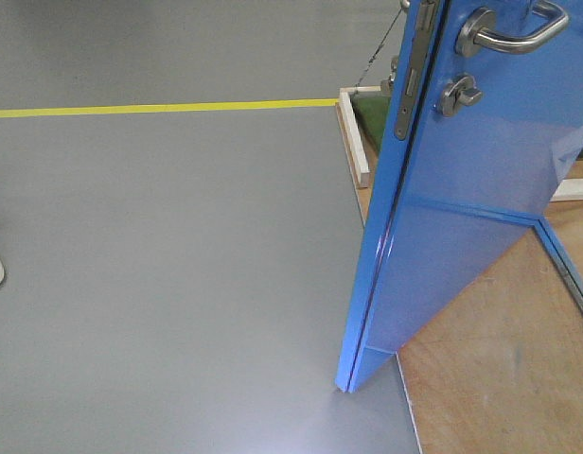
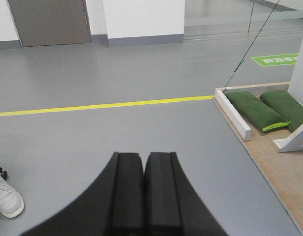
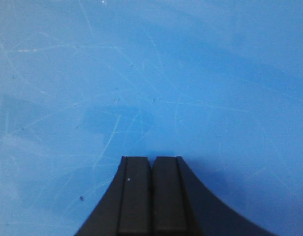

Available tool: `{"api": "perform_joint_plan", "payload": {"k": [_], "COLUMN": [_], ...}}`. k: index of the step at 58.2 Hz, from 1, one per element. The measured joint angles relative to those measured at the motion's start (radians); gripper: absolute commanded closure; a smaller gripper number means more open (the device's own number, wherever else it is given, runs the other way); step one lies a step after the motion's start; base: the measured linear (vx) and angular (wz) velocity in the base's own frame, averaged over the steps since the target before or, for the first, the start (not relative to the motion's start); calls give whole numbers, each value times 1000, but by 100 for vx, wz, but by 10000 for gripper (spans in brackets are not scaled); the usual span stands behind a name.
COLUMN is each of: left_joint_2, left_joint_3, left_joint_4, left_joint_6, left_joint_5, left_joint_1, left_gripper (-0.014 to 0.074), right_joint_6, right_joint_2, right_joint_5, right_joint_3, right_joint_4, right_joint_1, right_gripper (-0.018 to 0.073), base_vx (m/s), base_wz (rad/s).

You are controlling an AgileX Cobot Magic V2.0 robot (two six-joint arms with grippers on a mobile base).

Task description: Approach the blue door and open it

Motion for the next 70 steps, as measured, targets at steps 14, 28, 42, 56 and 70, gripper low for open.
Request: {"api": "perform_joint_plan", "payload": {"k": [14, 28, 42, 56, 70], "left_joint_2": [0, 0, 0, 0, 0], "left_joint_3": [0, 0, 0, 0, 0], "left_joint_4": [0, 0, 0, 0, 0], "left_joint_6": [0, 0, 0, 0, 0], "left_joint_5": [0, 0, 0, 0, 0], "left_joint_1": [0, 0, 0, 0, 0], "left_gripper": [524, 524, 524, 524, 524], "right_joint_6": [0, 0, 0, 0, 0], "right_joint_2": [0, 0, -4, -4, -4], "right_joint_5": [0, 0, -10, -12, -11], "right_joint_3": [0, 0, 0, 0, 0], "right_joint_4": [0, 0, -8, -6, -2], "right_joint_1": [0, 0, -2, -2, -2], "right_gripper": [547, 547, 547, 547, 547], "base_vx": [0, 0, 2, 5, 7], "base_wz": [0, 0, 6, 7, 9]}}
